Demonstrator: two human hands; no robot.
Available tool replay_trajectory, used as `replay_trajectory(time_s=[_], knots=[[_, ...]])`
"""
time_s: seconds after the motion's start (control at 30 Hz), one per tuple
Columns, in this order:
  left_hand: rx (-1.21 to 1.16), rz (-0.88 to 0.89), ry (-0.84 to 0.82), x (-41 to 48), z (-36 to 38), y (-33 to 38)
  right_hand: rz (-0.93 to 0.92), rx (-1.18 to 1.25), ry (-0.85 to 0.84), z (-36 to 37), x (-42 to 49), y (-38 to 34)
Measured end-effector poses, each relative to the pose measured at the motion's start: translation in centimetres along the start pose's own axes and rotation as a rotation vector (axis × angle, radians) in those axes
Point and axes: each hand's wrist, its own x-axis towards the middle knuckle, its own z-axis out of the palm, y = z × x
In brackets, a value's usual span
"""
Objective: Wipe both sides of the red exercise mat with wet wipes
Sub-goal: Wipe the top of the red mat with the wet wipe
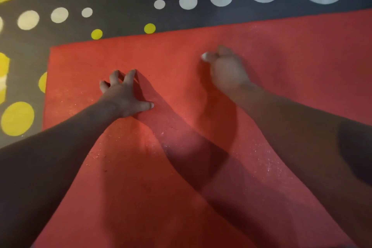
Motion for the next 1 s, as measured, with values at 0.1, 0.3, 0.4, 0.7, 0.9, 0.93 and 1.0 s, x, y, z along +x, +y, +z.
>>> replay_trajectory(time_s=[0.1, 0.3, 0.4, 0.7, 0.9, 0.93, 1.0], knots=[[0.006, -0.005, -0.023, 0.3, 0.1, -0.1, 0.307, -0.022, 0.104, 0.3, 1.9, 0.0], [0.006, -0.04, -0.062, 0.6, -0.3, 0.4, -0.269, 0.133, -0.115, 2.2, 0.0, -7.8], [0.017, -0.037, -0.06, 0.5, -0.5, 0.7, -0.263, 0.091, -0.14, 1.2, 1.0, -4.9], [0.05, -0.028, -0.082, 1.9, 0.4, 0.1, 0.14, 0.118, 0.004, 1.9, 3.6, -5.4], [0.06, -0.018, -0.101, 1.5, 0.3, 0.2, -0.077, 0.058, -0.078, 0.5, 3.3, -1.7], [0.051, -0.022, -0.106, 1.3, 0.0, 0.3, 0.071, 0.021, -0.027, 0.0, 3.8, -0.1], [0.046, -0.011, -0.104, 1.2, -0.3, 0.4, 0.34, -0.069, 0.06, 0.2, 4.9, 1.5]])
